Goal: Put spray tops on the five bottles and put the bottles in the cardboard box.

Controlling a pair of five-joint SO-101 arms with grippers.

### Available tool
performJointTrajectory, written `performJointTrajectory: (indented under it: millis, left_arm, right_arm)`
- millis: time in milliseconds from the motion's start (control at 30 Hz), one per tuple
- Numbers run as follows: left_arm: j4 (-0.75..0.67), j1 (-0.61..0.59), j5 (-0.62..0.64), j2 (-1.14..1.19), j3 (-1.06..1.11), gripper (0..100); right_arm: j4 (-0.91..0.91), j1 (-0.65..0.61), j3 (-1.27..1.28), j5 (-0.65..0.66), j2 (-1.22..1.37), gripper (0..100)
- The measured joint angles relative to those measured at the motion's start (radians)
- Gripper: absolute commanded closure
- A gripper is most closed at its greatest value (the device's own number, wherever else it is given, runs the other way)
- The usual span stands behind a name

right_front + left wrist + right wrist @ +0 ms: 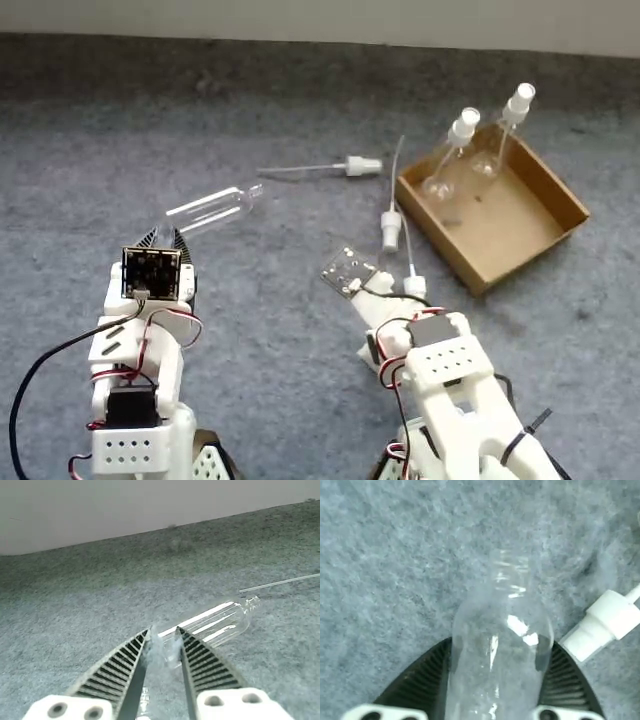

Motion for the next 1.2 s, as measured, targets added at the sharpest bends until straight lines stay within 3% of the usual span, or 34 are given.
performJointTrajectory:
  millis: [867,1200]
  left_arm:
    - [0.000,0.041,0.000,0.000,0.000,96]
    - [0.000,0.041,0.000,0.000,0.000,96]
  right_arm:
    - [0.083,-0.098,-0.023,0.064,-0.005,78.0]
    - [0.216,-0.100,-0.152,0.072,-0.005,71.2]
